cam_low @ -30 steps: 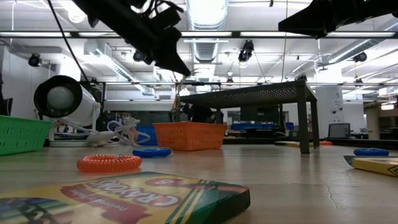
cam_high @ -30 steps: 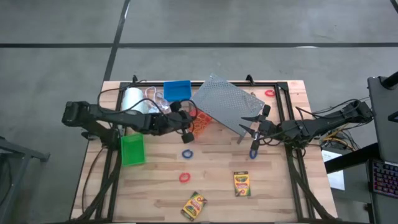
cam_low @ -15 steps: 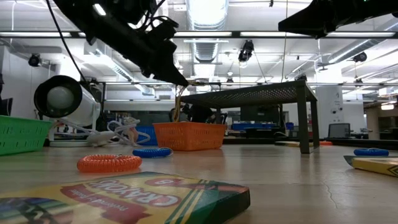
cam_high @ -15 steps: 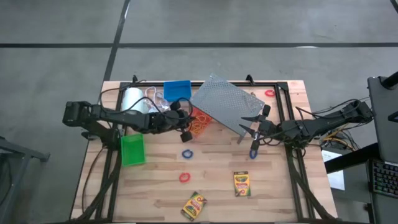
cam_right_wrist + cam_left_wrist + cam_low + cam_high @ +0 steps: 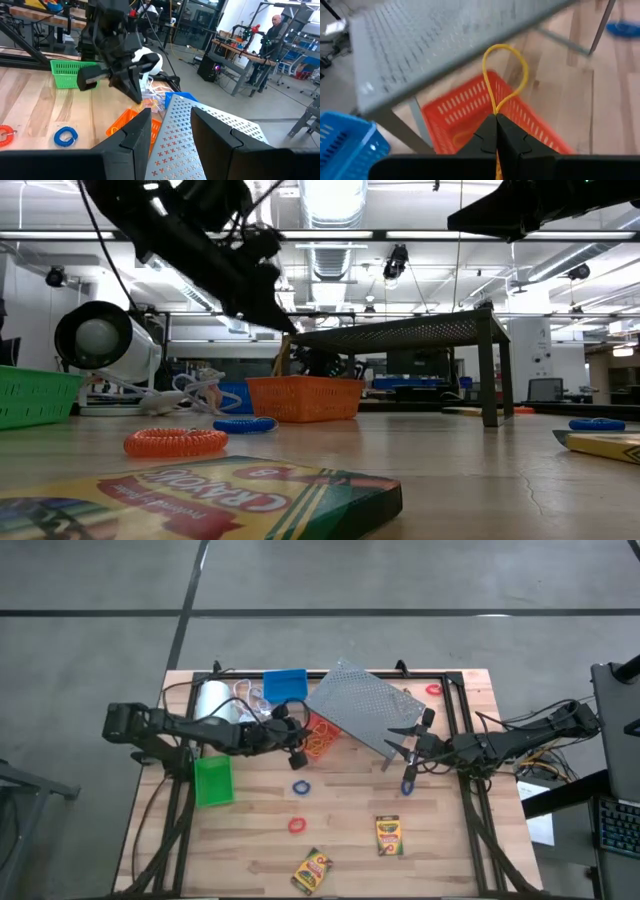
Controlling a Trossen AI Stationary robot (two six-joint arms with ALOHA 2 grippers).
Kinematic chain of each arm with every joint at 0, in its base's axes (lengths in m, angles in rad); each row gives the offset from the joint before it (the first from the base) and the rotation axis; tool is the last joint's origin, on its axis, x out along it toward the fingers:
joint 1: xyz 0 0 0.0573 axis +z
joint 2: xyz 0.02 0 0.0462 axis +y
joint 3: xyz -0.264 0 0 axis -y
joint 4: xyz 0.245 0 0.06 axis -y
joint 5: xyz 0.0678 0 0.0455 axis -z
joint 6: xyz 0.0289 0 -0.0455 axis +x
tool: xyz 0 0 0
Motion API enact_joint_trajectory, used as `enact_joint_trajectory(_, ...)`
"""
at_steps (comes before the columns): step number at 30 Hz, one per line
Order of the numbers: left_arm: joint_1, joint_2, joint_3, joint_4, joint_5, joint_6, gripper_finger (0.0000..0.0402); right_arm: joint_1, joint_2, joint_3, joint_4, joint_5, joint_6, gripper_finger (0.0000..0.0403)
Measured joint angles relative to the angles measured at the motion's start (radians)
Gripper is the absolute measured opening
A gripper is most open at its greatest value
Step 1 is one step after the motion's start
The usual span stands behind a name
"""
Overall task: Pick & Place Office Desk Supplies
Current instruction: Put the yellow rubber band into the orange bin
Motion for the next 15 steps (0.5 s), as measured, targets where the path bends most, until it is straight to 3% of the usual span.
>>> enact_joint_trajectory(10, 0.019, 0.178, 0.072, -0.009, 0.003, 0.001, 0.0001, 0.0, 0.0, 0.0, 0.002, 0.0, 0.0, 0.0137)
enact_joint_trajectory(15, 0.06, 0.22, 0.142, -0.151, 0.031, -0.009, 0.0001, 0.0, 0.0, 0.0, 0.001, 0.0, 0.0, 0.0137)
